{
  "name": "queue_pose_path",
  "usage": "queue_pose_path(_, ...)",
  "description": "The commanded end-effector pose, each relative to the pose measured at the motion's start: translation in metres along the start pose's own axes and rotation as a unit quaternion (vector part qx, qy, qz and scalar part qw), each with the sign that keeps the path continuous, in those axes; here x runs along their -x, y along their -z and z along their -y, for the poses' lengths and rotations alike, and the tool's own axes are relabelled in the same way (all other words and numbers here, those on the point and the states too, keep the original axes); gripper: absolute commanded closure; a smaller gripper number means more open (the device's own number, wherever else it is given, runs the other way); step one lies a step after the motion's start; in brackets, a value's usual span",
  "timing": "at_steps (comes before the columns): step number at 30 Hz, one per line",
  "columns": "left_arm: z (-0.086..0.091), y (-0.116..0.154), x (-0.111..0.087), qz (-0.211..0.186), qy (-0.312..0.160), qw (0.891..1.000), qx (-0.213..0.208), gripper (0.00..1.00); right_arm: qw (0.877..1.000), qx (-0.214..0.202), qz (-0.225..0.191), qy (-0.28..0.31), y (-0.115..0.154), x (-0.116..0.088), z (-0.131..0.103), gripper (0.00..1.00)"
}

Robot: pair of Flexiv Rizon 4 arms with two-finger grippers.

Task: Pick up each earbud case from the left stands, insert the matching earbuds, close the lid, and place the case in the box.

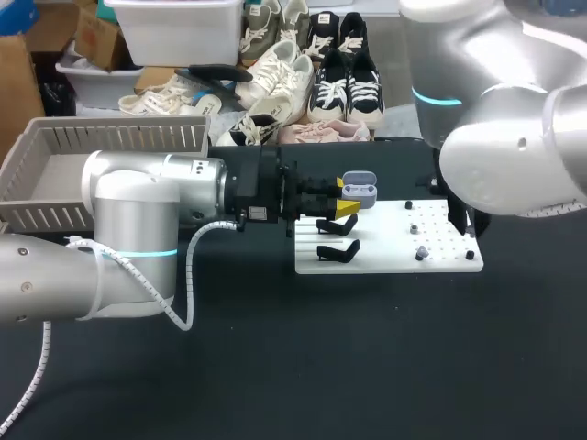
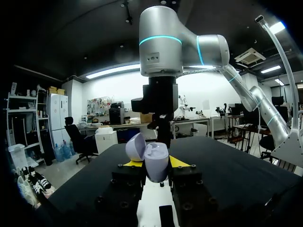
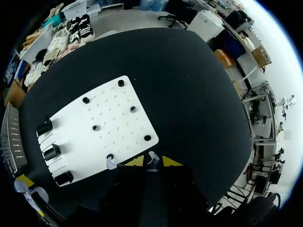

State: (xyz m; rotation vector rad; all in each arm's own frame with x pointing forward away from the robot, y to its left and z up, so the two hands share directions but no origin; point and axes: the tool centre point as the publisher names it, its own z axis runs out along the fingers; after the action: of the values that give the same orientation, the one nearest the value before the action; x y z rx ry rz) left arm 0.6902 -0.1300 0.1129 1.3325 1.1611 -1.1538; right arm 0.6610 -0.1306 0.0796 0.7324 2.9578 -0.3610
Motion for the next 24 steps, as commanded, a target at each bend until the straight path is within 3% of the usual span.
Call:
queue_pose_path(1, -0.001, 0.000, -0.001, 0.001, 0.000, 1.000, -0.001, 1.00, 0.997, 0.040, -0.056, -0.044, 0.005, 0.004, 0.006, 1.00)
queue_pose_path(18, -0.001, 0.000, -0.001, 0.001, 0.000, 1.000, -0.001, 1.00, 0.995, 0.046, -0.069, -0.049, 0.005, 0.005, 0.005, 1.00)
queue_pose_path(24, -0.001, 0.000, -0.001, 0.001, 0.000, 1.000, -0.001, 1.00, 0.994, 0.053, -0.049, -0.084, 0.034, 0.010, 0.007, 1.00)
